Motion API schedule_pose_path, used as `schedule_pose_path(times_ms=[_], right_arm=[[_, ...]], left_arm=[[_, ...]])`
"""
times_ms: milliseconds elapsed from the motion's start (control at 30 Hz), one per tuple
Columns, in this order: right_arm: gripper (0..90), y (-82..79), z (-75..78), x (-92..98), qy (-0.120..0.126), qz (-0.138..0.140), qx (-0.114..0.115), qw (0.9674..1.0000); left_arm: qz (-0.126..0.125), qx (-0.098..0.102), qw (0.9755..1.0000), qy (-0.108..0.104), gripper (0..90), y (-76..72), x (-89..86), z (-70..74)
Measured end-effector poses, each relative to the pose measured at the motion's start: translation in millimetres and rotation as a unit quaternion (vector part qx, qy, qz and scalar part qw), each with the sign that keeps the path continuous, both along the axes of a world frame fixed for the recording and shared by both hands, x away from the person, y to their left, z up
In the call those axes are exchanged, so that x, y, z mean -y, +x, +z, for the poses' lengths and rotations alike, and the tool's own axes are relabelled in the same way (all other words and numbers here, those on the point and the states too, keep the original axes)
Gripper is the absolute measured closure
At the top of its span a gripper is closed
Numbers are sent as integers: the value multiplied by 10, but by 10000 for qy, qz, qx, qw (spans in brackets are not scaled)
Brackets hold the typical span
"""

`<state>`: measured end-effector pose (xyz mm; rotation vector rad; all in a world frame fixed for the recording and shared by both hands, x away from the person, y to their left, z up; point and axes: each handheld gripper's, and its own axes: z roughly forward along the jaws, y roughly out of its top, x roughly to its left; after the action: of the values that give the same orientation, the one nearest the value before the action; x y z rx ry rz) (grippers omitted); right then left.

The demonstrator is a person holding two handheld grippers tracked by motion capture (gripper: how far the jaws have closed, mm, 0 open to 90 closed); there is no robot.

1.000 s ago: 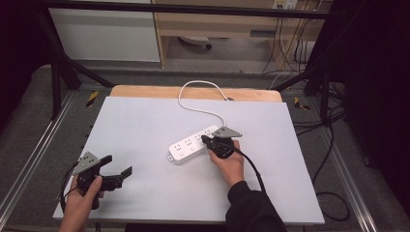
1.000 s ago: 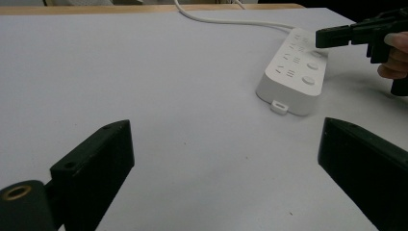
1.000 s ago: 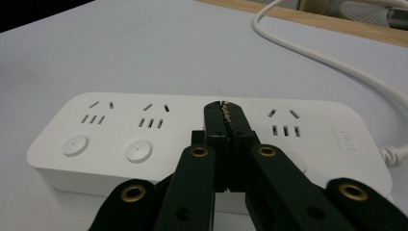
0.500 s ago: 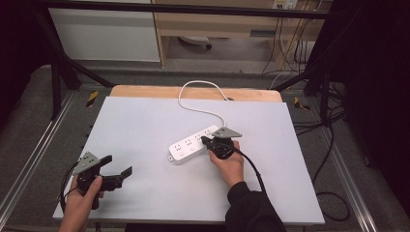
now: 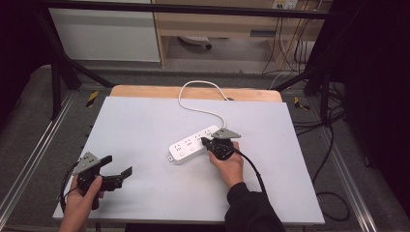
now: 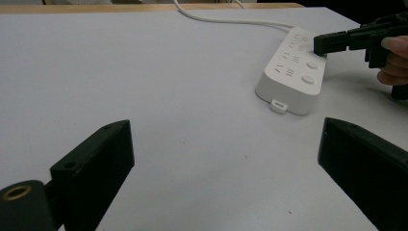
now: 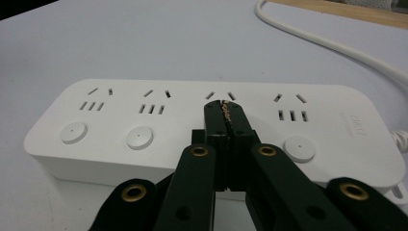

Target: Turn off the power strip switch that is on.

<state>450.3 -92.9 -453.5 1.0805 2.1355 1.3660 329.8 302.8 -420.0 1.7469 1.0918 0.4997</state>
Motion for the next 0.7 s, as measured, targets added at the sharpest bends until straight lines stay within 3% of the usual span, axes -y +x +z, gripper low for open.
schedule_pose_path(times_ms=[700], right_arm=[[900,-2,27,-17,-134,-28,-67,9999]], left_arm=[[-34,-43,10000,7,52,1,11,-9]])
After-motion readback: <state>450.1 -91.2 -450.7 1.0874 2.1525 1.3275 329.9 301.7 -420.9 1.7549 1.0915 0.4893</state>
